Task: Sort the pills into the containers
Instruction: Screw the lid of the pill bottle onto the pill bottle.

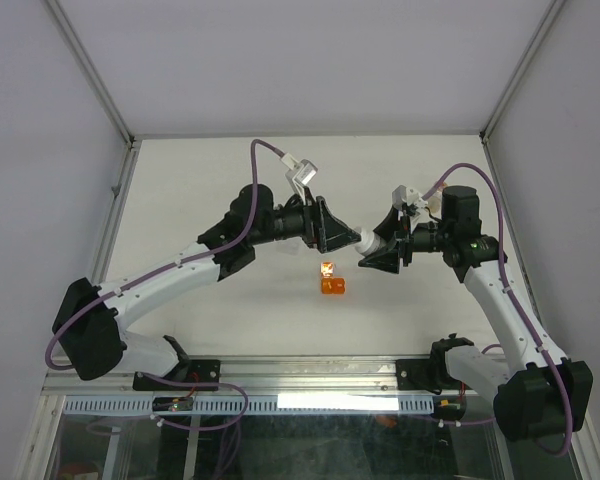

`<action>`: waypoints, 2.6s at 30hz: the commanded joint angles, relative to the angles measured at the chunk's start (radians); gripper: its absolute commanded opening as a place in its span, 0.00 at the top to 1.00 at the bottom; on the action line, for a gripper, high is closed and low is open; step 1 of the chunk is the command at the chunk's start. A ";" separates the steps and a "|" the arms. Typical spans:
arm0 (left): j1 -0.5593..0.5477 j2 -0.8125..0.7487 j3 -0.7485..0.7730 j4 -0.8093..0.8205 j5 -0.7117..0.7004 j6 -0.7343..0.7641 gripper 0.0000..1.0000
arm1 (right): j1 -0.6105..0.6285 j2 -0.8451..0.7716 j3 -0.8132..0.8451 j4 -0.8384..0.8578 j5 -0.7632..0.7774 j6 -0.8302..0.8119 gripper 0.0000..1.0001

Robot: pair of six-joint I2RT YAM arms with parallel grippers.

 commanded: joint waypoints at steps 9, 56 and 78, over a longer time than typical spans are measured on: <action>-0.027 0.043 0.089 -0.005 0.044 0.022 0.42 | 0.004 -0.011 0.036 0.037 -0.027 0.000 1.00; 0.069 0.012 -0.108 0.485 0.354 0.452 0.01 | 0.005 -0.018 0.038 0.030 -0.029 -0.012 1.00; -0.109 -0.162 -0.057 -0.054 -0.306 0.148 0.14 | 0.004 0.001 0.034 0.033 -0.019 -0.012 1.00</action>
